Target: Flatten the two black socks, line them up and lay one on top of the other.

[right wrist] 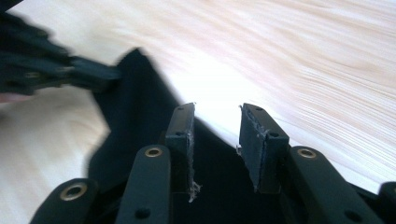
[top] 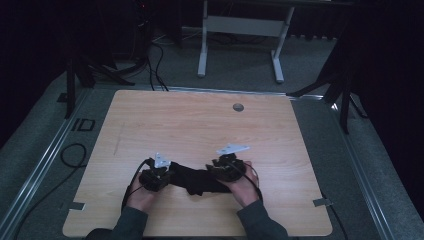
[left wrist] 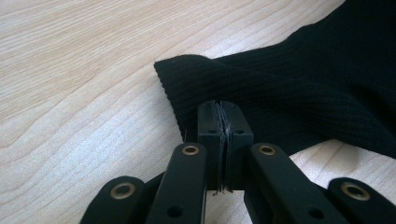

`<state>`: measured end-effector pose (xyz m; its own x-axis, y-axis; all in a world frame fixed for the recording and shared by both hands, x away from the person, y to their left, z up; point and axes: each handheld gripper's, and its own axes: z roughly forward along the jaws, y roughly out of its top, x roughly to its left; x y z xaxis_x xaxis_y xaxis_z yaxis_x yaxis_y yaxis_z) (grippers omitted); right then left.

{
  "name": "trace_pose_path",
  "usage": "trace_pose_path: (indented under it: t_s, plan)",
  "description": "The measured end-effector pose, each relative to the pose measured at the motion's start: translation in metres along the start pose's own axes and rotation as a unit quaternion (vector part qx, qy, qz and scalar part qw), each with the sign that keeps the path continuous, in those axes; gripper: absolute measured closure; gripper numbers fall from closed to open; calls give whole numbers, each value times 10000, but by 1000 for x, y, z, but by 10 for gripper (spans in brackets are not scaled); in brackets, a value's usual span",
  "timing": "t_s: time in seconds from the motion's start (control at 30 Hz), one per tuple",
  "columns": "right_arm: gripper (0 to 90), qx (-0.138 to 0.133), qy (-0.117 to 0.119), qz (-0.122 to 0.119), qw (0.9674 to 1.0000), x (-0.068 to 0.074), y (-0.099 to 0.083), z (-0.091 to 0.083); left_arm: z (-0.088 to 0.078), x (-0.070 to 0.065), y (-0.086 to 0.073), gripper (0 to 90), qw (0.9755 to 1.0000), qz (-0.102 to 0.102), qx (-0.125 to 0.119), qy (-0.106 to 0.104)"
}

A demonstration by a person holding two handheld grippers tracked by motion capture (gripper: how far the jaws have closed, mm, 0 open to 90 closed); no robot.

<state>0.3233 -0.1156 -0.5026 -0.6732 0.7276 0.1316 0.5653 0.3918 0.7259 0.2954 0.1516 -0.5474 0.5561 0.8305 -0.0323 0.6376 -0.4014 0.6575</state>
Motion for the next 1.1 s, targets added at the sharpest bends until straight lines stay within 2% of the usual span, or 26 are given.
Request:
trace_pose_path:
  t_s: [0.07, 0.1, 0.17, 0.2, 0.23, 0.37, 0.4, 0.53, 0.63, 0.87, 1.1]
  plan:
    - [657, -46, -114, 204, 9997, -14, -6, -10, 0, 0, 0, 887, 10000, -1, 0, -6]
    - [657, -46, -114, 204, 9997, -14, -6, -10, 0, 0, 0, 887, 10000, -1, 0, -6]
    - [663, 4, -351, 416, 9985, -30, -19, -19, 0, 0, 0, 887, 10000, 4, 2, -12]
    - [663, 4, -351, 416, 9985, -30, -19, -19, 0, 0, 0, 887, 10000, 4, 2, -12]
    - [663, 83, -427, 499, 9978, -33, -28, -21, 0, 0, 0, 887, 10000, 7, -1, -8]
    - [653, 209, -575, 549, 9966, -35, -41, -19, 0, 0, 0, 887, 10000, 3, 4, 0]
    - [647, 324, -735, 539, 9953, -36, -46, -15, 0, -1, 0, 887, 10000, 12, 12, 10]
    - [813, 472, -686, 620, 9946, -37, -52, -11, 0, 0, 0, 887, 10000, 6, 3, -2]
    - [861, 490, -735, 561, 9945, -34, -54, -13, 0, 0, -1, 887, 10000, 17, 4, -11]
    - [861, 379, -791, 625, 9942, -38, -59, -27, -1, 1, -1, 887, 10000, 11, 21, -73]
    - [862, 457, -800, 711, 9932, -47, -71, -25, -2, 3, 0, 886, 9998, 48, 76, -171]
